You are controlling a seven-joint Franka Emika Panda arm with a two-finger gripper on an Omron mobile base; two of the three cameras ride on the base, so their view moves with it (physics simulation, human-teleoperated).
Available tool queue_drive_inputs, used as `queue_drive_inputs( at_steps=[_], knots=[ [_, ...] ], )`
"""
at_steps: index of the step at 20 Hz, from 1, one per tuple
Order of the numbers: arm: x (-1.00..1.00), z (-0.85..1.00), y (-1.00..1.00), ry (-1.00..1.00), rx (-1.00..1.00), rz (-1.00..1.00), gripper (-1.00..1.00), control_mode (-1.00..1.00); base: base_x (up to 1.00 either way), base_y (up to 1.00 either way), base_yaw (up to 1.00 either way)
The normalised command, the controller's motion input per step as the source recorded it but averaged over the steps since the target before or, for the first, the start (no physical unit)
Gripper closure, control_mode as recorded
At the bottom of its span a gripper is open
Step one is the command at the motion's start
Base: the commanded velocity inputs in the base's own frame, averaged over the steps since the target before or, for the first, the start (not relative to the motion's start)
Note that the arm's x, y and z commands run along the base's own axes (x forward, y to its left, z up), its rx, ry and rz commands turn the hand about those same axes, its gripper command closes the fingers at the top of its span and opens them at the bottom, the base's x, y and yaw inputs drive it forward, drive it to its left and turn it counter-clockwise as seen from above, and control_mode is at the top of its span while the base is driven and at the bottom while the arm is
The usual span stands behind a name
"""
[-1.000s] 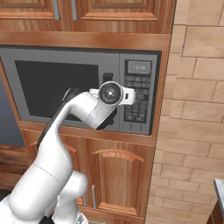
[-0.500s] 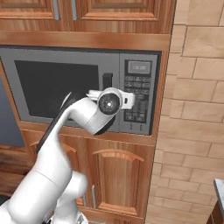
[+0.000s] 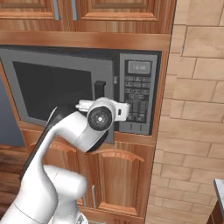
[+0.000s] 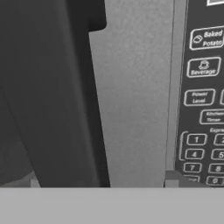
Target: Open the microwave door.
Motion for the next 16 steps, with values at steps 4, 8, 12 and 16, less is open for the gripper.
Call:
queue_drive_inputs(
  at_steps=[4, 8, 12, 16],
  knots=[
    [-1.00, 0.00, -0.45, 0.10, 0.00, 0.20, 1.00, -1.00, 0.00, 0.00, 0.00],
    [-1.00, 0.00, -0.33, 0.06, 0.00, 0.26, 1.00, -1.00, 0.00, 0.00, 0.00],
    [-0.89, 0.00, -0.14, 0.00, 0.00, 0.30, 1.00, -1.00, 0.00, 0.00, 0.00],
    [-0.19, 0.26, -0.08, -0.05, 0.00, 0.25, -1.00, -1.00, 0.00, 0.00, 0.00]
  ],
)
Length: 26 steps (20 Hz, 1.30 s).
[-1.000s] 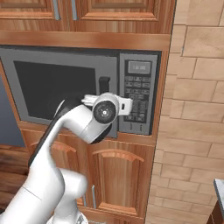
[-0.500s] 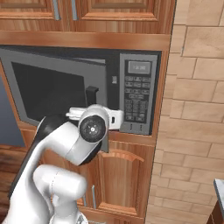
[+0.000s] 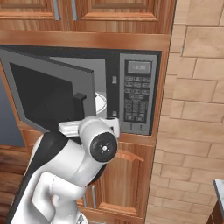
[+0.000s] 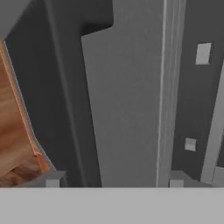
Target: Open the microwave door.
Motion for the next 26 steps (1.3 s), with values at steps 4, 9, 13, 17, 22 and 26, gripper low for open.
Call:
queue_drive_inputs(
  at_steps=[4, 9, 13, 17, 22, 26],
  knots=[
    [-0.33, 0.39, -0.28, -0.16, 0.00, 0.16, -1.00, -1.00, 0.00, 0.00, 0.00],
    [-0.66, 0.19, -0.36, -0.35, -0.06, 0.02, -1.00, -1.00, 0.00, 0.00, 0.00],
    [-0.39, 0.00, -0.23, -0.40, -0.21, 0.00, -1.00, -1.00, 0.00, 0.00, 0.00],
    [0.25, 0.00, -0.28, -0.21, -0.23, 0.00, -1.00, -1.00, 0.00, 0.00, 0.00],
    [0.55, 0.00, -0.32, -0.19, -0.24, 0.10, -1.00, -1.00, 0.00, 0.00, 0.00],
    [0.51, -0.02, -0.04, -0.10, -0.30, 0.09, -1.00, -1.00, 0.00, 0.00, 0.00]
  ],
)
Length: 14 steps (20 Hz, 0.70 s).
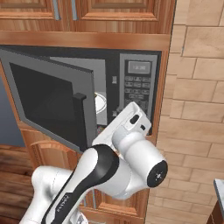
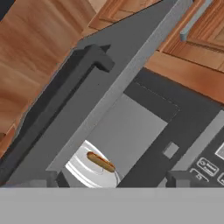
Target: Open the microwave door.
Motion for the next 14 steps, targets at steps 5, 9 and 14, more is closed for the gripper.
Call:
queue_drive_inputs(
  at_steps=[5, 9, 14],
  knots=[
    [0.50, -0.07, 0.00, -0.11, -0.27, 0.03, -1.00, -1.00, 0.00, 0.00, 0.00],
    [0.41, 0.00, 0.00, -0.07, -0.18, 0.03, -1.00, -1.00, 0.00, 0.00, 0.00],
    [0.04, 0.00, 0.23, -0.06, -0.09, 0.15, -1.00, -1.00, 0.00, 0.00, 0.00]
  ],
)
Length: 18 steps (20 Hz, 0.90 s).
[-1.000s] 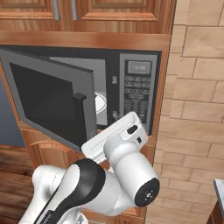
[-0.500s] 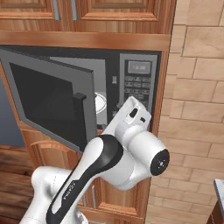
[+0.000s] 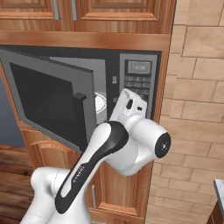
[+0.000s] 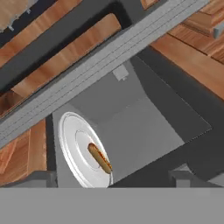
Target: Open the microwave door.
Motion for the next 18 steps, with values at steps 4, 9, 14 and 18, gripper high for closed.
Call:
queue_drive_inputs(
  at_steps=[4, 9, 14, 18],
  knots=[
    [-0.13, -0.04, 0.69, -0.06, -0.12, 0.21, -1.00, -1.00, 0.00, 0.00, 0.00],
    [-0.02, -0.01, 0.92, -0.02, -0.12, 0.18, -1.00, -1.00, 0.00, 0.00, 0.00],
    [-0.35, 0.00, 0.92, -0.04, -0.10, 0.28, -1.00, -1.00, 0.00, 0.00, 0.00],
    [-0.89, -0.02, 0.71, -0.02, -0.06, 0.47, -1.00, -1.00, 0.00, 0.00, 0.00]
  ],
)
